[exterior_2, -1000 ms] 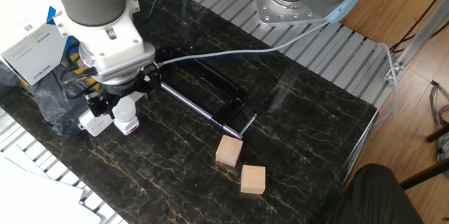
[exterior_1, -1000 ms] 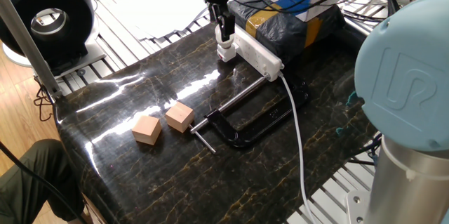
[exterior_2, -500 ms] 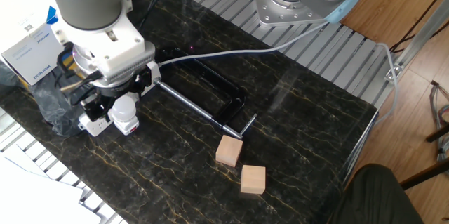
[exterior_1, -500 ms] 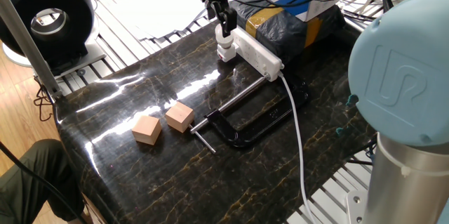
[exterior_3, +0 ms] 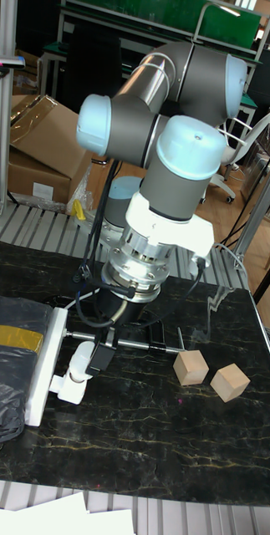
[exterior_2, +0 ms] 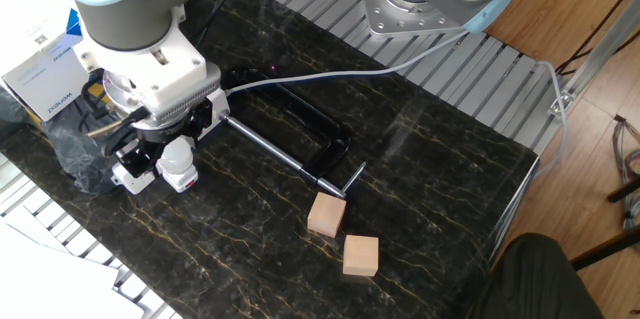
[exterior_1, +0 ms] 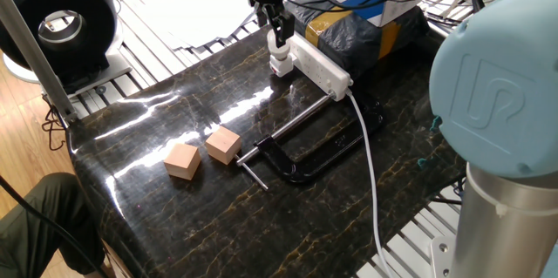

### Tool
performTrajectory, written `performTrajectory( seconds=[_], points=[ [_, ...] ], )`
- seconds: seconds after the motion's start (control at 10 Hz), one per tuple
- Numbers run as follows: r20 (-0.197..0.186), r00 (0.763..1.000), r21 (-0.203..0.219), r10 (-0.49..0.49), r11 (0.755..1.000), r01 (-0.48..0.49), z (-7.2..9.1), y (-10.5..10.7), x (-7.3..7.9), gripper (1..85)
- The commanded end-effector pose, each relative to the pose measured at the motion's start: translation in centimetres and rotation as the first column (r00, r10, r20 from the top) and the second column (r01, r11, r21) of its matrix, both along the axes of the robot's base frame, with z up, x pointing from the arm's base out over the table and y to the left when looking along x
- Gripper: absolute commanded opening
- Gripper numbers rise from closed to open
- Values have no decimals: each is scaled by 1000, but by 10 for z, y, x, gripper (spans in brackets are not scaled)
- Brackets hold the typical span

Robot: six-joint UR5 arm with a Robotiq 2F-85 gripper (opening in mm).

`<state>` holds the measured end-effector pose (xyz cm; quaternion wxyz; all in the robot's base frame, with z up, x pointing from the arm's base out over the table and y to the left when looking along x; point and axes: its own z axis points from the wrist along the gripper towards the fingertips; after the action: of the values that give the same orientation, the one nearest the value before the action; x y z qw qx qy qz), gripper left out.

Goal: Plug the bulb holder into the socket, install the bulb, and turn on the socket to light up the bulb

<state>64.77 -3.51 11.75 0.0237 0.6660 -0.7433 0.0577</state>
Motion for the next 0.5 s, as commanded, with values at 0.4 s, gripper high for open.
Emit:
performTrajectory(
  seconds=[0.4],
  points=[
    [-31,997,26,-76,997,77,-2,5,-10,397]
  ],
)
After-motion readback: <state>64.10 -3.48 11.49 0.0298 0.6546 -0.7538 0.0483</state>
